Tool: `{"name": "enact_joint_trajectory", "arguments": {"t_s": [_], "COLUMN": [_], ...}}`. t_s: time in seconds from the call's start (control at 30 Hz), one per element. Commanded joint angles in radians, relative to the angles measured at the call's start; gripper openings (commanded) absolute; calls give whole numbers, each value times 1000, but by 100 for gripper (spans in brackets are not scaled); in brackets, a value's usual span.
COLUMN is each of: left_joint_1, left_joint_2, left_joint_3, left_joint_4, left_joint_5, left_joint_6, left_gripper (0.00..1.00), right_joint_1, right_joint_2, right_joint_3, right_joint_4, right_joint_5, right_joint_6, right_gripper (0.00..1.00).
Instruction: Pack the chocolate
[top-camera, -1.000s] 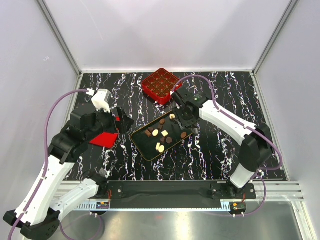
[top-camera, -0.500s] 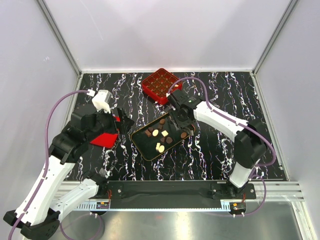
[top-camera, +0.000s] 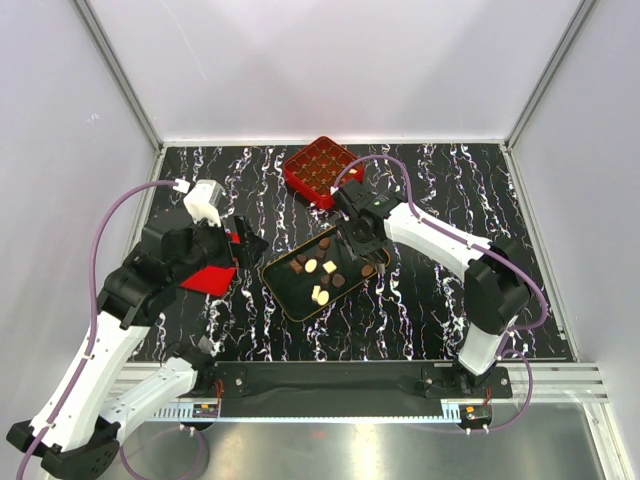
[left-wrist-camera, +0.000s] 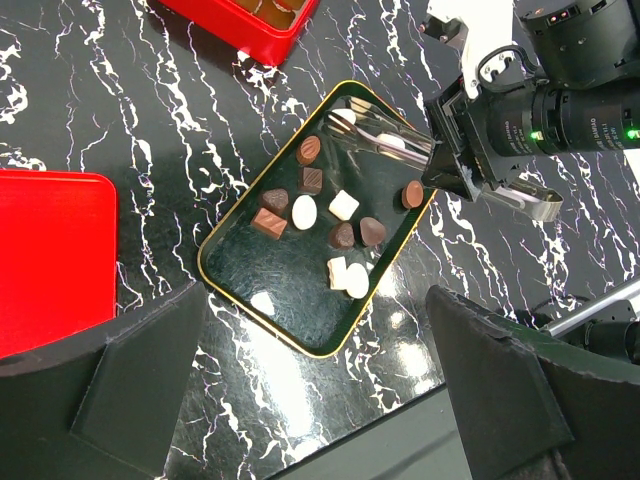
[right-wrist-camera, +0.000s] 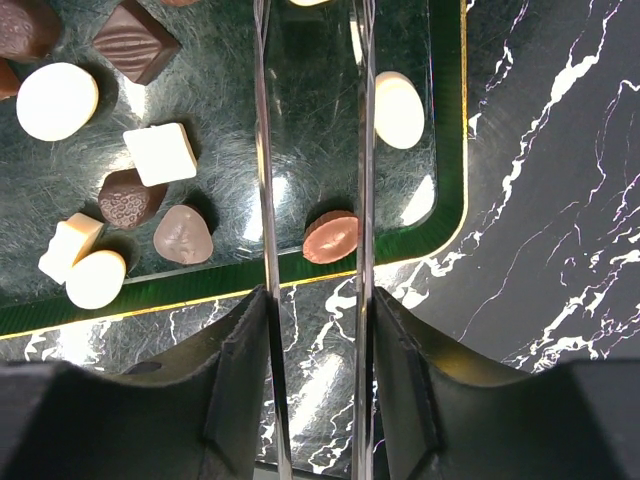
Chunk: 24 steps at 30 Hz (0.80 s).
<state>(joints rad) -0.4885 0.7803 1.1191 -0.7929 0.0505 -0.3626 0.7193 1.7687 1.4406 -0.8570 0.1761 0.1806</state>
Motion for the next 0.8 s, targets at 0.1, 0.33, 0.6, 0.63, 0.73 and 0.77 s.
{"name": "enact_joint_trajectory", "arguments": {"t_s": [0.1,0.33,0.6,0.63,0.73,0.77], "left_joint_1": [7,7,7,7,7,7], "left_joint_2": [-15,-23,-21,-21,-16,-13], "left_joint_3": [25,30,34,36,41,45], "left_joint_4": [26,20,20,20,21,18], "left_joint_5": [-15,-15,-21,-21,-23,-26], "left_joint_6": [17,16,21,22,27,28], "left_gripper": [99,99,99,99,99,99], "right_joint_1": [12,12,11,12,11,11], "right_joint_2": [-2,-31,-106,-113,-135,-138], "right_joint_3": [3,18,86,102,145,155], "right_joint_4": [26,6,-71,-80,-109,-102], "right_joint_5": [36,37,22,16,16,25], "right_joint_6": [7,-3,-13,-13,-26,-35], "right_gripper": [46,42,41,41,41,41]}}
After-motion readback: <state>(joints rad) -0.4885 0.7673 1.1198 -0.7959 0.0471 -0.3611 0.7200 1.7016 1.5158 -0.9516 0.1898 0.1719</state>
